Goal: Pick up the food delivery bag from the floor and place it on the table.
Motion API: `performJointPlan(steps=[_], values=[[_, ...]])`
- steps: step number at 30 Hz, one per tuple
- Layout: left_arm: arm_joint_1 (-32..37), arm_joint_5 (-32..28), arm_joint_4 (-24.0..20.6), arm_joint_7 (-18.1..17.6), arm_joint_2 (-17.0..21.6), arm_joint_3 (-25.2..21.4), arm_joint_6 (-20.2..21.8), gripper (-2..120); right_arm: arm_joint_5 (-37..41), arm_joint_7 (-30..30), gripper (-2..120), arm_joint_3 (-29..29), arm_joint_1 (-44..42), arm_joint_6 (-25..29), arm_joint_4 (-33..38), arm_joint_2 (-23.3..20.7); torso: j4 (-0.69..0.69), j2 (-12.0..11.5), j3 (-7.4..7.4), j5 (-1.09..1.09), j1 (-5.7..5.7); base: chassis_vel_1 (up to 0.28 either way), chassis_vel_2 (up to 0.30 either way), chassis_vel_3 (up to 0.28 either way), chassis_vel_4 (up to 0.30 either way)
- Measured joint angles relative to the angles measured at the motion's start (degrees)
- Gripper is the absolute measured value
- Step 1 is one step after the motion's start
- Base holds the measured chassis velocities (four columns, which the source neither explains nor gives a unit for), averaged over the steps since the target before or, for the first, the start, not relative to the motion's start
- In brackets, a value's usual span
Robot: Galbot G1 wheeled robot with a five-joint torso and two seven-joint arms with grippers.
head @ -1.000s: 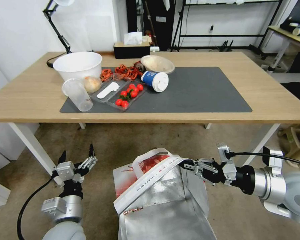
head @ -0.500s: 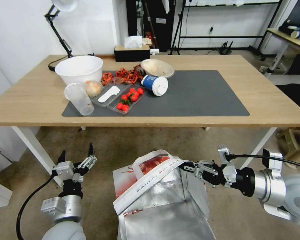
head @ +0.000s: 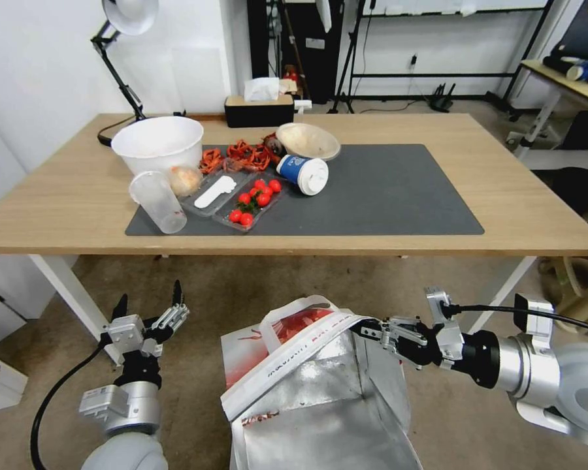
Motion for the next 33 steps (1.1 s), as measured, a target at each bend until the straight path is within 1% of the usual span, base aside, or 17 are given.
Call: performJointPlan(steps=[2, 5, 9, 12, 13, 16, 25, 33], values=[[0.00, 0.05, 0.00, 0.00, 0.00, -0.04, -0.01, 100, 0.00, 0.00, 0, 0.00, 0.01, 0.00, 0.01, -0.05, 0.00, 0.27, 0.16, 0.00, 0.11, 0.000, 0.000, 0.000, 0.000], [0.00, 0.11, 0.05, -0.01, -0.05, -0.13, -0.07, 100, 0.00, -0.05, 0, 0.02, 0.02, 0.00, 0.01, -0.15, 0.00, 1.37, 0.80, 0.00, 0.56, 0.000, 0.000, 0.000, 0.000], [0.02, 0.12, 0.05, -0.01, -0.10, -0.13, -0.07, 100, -0.02, -0.13, 0, 0.04, -0.01, 0.00, 0.01, -0.17, 0.00, 1.93, 1.11, 0.00, 0.82, 0.000, 0.000, 0.000, 0.000], [0.05, 0.13, 0.03, -0.01, -0.22, -0.12, -0.07, 100, -0.15, -0.30, 0, 0.08, -0.07, 0.01, 0.01, -0.18, -0.01, 3.02, 1.74, 0.00, 1.30, 0.000, 0.000, 0.000, 0.000], [0.05, 0.13, 0.03, -0.01, -0.22, -0.12, -0.07, 100, -0.15, -0.30, 0, 0.08, -0.07, 0.01, 0.01, -0.18, -0.01, 3.02, 1.74, 0.00, 1.30, 0.000, 0.000, 0.000, 0.000], [0.20, 0.13, -0.01, -0.01, -0.23, -0.12, -0.11, 100, -0.34, -0.41, 0, 0.09, -0.16, 0.02, 0.01, -0.17, -0.01, 4.05, 2.37, 0.00, 1.70, 0.000, 0.000, 0.000, 0.000], [0.36, 0.16, -0.05, -0.02, -0.35, -0.15, -0.28, 100, -0.51, -0.50, 0, 0.19, -0.23, 0.05, 0.03, -0.13, 0.00, 6.09, 3.53, 0.00, 2.57, 0.000, 0.000, 0.000, 0.000], [0.30, 0.20, 0.14, 0.03, -0.40, -0.11, -0.28, 100, -0.75, -0.50, 0, 0.19, -0.41, 0.09, 0.03, -0.02, 0.00, 8.46, 4.87, 0.00, 3.58, 0.000, 0.000, 0.000, 0.000]])
